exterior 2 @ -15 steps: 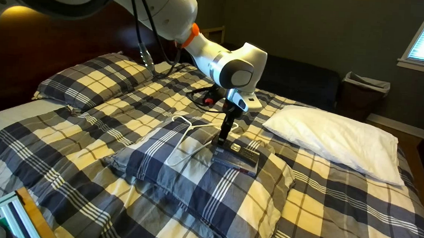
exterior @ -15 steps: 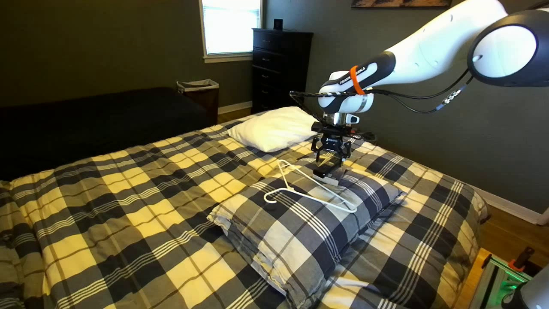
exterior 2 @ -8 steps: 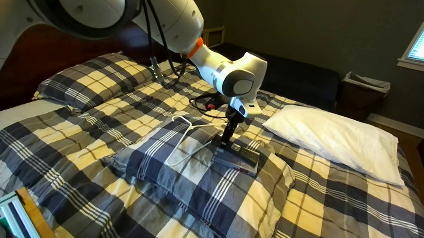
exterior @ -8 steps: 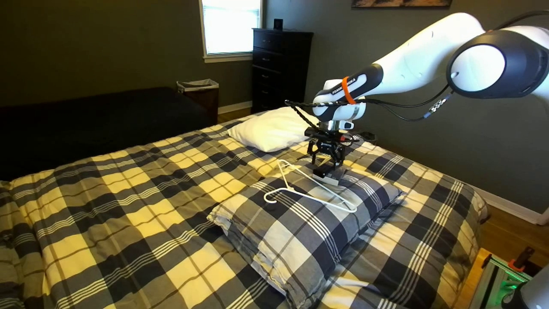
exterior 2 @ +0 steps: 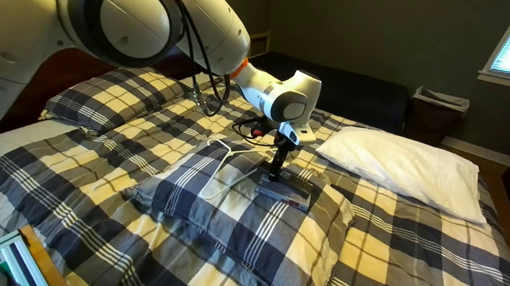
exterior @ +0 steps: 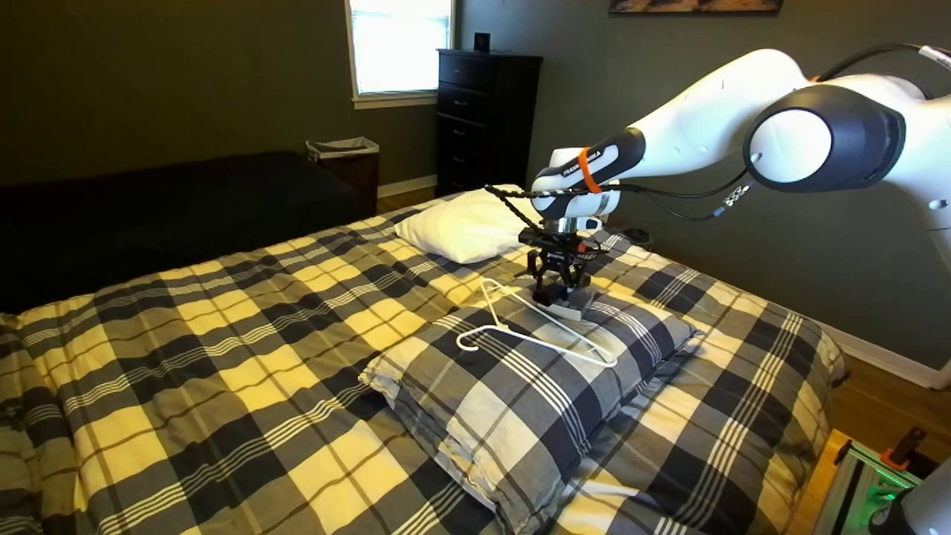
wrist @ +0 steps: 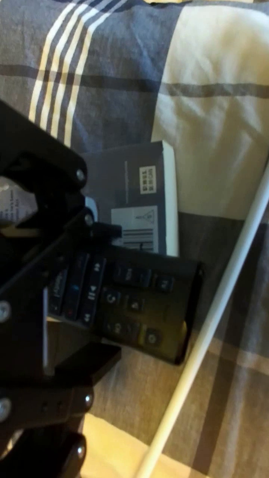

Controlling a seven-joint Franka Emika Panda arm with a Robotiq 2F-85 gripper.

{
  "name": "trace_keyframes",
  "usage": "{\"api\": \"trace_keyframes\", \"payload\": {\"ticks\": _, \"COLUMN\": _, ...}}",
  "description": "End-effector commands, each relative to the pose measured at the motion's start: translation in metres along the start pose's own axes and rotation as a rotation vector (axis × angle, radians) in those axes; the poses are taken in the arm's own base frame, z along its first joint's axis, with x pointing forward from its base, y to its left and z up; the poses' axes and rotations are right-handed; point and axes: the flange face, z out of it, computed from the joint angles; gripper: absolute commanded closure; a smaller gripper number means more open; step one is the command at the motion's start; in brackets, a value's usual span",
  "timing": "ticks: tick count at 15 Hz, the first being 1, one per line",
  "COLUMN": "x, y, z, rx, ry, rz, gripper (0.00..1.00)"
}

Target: Remove the remote control from the top of the pillow and put it on the bed.

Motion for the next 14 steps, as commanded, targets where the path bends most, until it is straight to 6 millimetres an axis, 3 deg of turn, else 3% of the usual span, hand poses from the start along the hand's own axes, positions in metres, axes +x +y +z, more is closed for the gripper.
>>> {"api": "trace_keyframes", "payload": {"ticks": 1, "x": 0.005, "y": -0.008, "z": 0.008, "rx": 0.000, "ry": -0.010, "rz": 0.012, "gripper": 0.58}}
{"api": "trace_keyframes", "payload": {"ticks": 3, "x": 0.002, "y": -0.004, "z": 0.001, "rx": -0.005, "ry": 0.002, "rz": 0.000, "gripper": 0.70}}
{"api": "trace_keyframes", "payload": {"ticks": 7, "x": -0.025, "y": 0.018, "z": -0.047, "rx": 0.032, "ry": 0.103, "rz": -0.071, "gripper": 0.71}}
{"api": "trace_keyframes", "payload": {"ticks": 11, "x": -0.091, "y": 0.027, "z": -0.090, "rx": -0.011, "ry": 0.248, "rz": -0.258, "gripper": 0.71}}
{"api": "trace_keyframes", "payload": {"ticks": 14, "x": -0.164, "y": 0.027, "z": -0.106, "rx": -0.068, "ry": 0.320, "rz": -0.422, "gripper": 0.71}}
